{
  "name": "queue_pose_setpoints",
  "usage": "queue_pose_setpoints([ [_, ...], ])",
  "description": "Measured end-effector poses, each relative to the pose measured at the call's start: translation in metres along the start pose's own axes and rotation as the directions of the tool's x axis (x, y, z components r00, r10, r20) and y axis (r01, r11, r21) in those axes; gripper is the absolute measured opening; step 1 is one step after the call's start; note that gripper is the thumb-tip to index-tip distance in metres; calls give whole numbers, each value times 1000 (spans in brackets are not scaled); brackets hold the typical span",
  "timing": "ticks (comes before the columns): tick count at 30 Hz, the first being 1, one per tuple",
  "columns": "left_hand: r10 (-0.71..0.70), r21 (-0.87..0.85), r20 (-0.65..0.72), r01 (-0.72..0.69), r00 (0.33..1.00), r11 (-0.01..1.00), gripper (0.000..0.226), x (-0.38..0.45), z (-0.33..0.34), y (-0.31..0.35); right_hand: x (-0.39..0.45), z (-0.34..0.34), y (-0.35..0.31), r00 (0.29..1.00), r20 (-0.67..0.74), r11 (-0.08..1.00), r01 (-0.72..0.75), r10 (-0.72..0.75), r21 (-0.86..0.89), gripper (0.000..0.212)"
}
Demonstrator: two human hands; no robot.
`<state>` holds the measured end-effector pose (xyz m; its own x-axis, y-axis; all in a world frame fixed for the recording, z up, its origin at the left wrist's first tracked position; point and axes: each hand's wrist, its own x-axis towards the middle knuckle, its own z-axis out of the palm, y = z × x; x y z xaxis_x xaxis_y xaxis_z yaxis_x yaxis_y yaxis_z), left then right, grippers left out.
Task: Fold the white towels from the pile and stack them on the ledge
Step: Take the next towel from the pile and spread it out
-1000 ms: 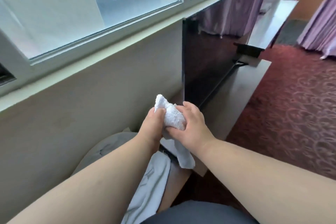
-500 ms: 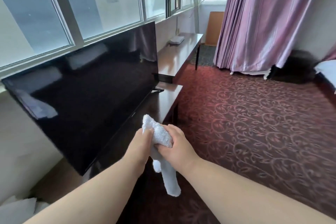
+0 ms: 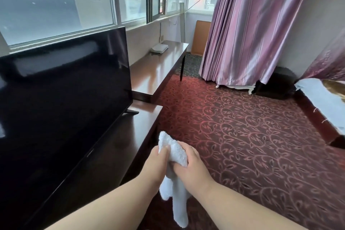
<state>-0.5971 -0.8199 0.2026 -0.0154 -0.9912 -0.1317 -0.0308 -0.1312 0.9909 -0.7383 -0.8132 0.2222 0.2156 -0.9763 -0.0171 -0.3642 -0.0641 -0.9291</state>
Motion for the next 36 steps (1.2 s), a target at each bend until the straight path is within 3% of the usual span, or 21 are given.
queue_pose_setpoints([
  [7, 79, 41, 84, -83, 993, 996, 44, 234, -6, 71, 222, -55, -17, 988, -150, 999, 30, -33, -24, 55],
  [13, 29, 23, 139, -33, 990, 999, 51, 386, 3, 89, 357, -95, -3, 973, -230, 999, 18, -7, 47, 50],
  [16, -58, -96, 27, 61, 998, 994, 71, 456, 14, 81, 427, -114, 22, 973, -229, 997, -2, 19, 73, 50],
  [19, -71, -71, -93, 65, 993, 995, 67, 534, 27, 81, 509, -139, 46, 982, -188, 995, -10, 29, 102, 47],
  [22, -3, -96, -74, -4, 997, 995, 59, 620, 36, 92, 605, -168, 59, 993, -114, 995, -10, 22, 103, 39],
  [26, 8, -54, -210, -20, 978, 998, 66, 727, 46, 114, 728, -204, 54, 1000, 2, 998, -2, 2, 62, 36],
  [31, 52, 29, -442, -43, 895, 999, 29, 827, 35, 128, 857, -212, 48, 997, 80, 997, 13, -19, 74, 22],
  [34, 128, 104, -494, -88, 860, 991, 33, 892, 15, 132, 929, -202, 58, 993, 120, 995, 5, -18, 103, 37],
  [36, 94, 88, -484, -58, 870, 994, 33, 946, 0, 131, 983, -196, 64, 991, 131, 993, 17, -32, 119, 42],
])
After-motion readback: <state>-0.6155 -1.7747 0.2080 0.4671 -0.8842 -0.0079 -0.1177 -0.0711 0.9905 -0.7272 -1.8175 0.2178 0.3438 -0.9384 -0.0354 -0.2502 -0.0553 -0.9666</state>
